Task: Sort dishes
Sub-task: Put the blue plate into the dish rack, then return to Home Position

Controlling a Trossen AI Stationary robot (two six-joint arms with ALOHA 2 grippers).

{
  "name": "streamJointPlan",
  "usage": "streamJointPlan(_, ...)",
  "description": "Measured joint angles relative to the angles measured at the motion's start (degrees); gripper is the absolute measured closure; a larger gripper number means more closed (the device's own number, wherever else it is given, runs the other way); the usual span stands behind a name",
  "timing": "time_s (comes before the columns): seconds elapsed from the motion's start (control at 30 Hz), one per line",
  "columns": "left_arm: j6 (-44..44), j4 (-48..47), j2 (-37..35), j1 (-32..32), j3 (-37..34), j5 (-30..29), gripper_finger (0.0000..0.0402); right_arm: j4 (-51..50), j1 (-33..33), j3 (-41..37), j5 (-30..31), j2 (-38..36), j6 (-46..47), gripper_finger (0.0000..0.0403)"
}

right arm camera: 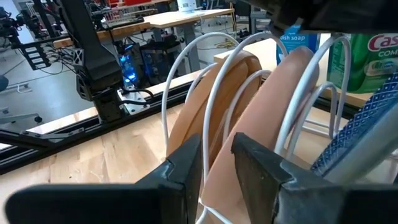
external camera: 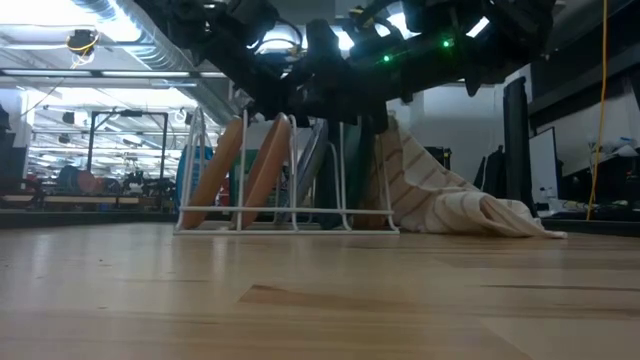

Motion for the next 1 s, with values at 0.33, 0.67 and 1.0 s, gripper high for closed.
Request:
streamJointPlan(0.33,2.83,-0.05,-0.47,-0.04,0.00,0.03,0.0400,0.15,0.00,-0.01,0.02,0.00,-0.01,0.0304)
streamJointPlan(0.67,7.55,-2.50,-11.38,-1.14,-0.04,0.06,0.0400,-8.68,0.86,-0.03,-1.49,-9.13,-3.37,0.0304)
streamJointPlan(1.0,17.14,-18.77,-34.32,-2.34,-0.04,-0.30,0.0400,-41.24,1.66,-0.24,-4.88,-34.20,-2.60,0.0304)
